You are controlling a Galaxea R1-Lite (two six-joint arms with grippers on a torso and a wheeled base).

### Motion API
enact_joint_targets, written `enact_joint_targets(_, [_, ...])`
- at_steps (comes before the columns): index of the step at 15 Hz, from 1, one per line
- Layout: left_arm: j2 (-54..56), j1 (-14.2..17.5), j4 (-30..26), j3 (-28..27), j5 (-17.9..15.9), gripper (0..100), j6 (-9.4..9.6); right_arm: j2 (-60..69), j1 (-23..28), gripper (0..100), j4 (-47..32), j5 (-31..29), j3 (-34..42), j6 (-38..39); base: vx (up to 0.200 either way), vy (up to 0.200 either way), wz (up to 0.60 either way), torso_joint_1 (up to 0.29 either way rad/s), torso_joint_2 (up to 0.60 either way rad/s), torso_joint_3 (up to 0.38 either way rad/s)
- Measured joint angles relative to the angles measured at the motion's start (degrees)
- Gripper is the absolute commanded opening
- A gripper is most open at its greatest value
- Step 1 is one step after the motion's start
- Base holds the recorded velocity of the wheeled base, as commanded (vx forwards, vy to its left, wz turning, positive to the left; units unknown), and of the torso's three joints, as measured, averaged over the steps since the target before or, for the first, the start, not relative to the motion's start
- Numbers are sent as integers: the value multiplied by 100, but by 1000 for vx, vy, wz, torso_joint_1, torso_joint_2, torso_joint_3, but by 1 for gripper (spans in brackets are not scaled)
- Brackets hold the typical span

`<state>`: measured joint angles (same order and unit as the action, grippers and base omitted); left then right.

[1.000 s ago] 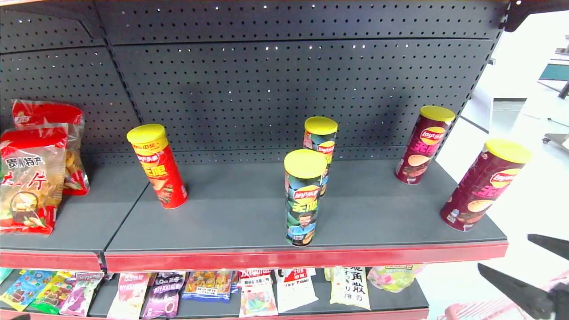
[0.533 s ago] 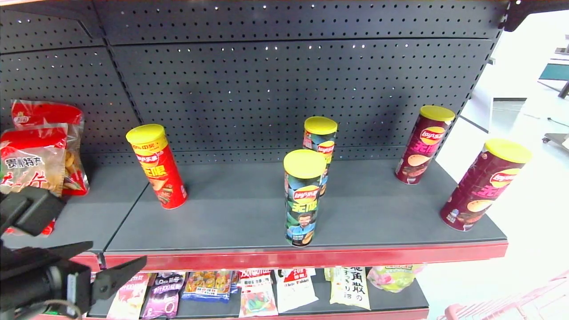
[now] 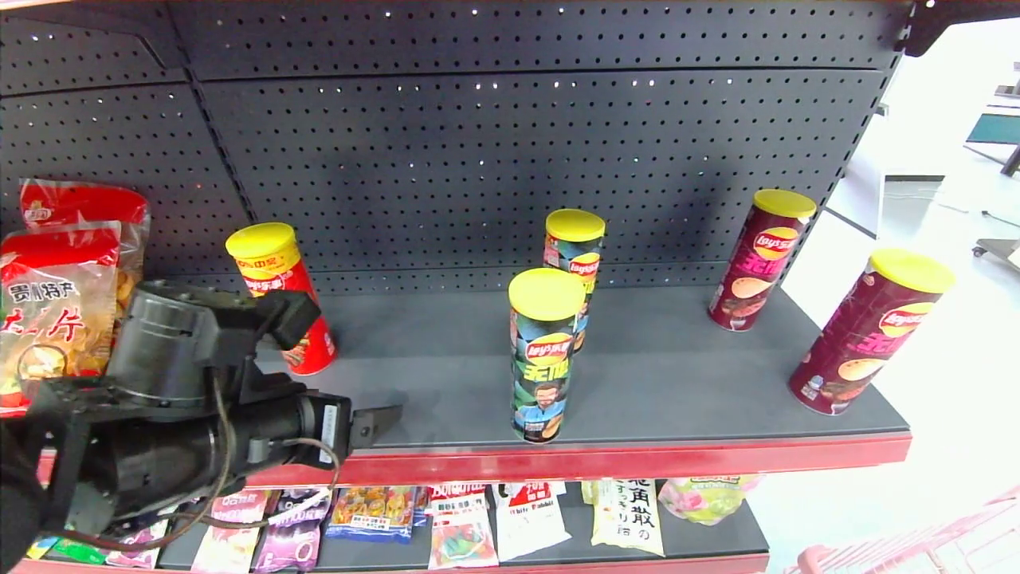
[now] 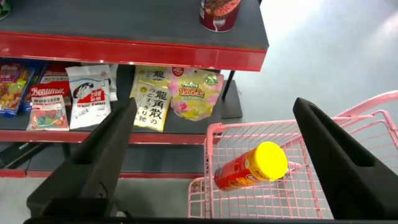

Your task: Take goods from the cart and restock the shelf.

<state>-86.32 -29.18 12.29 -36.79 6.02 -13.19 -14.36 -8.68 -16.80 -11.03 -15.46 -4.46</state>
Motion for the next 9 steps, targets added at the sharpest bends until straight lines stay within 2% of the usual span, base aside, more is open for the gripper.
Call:
enact_joint_targets(3, [-717,-229,7,-446,134,100,-104,54,2,100,0,11,22,0,0,0,0,0,0,0])
enact_joint_targets(9, [-1723,-529,7,-1191,194,100,-121,80,6,100,0,6,24,9,0,0,0,0,0,0])
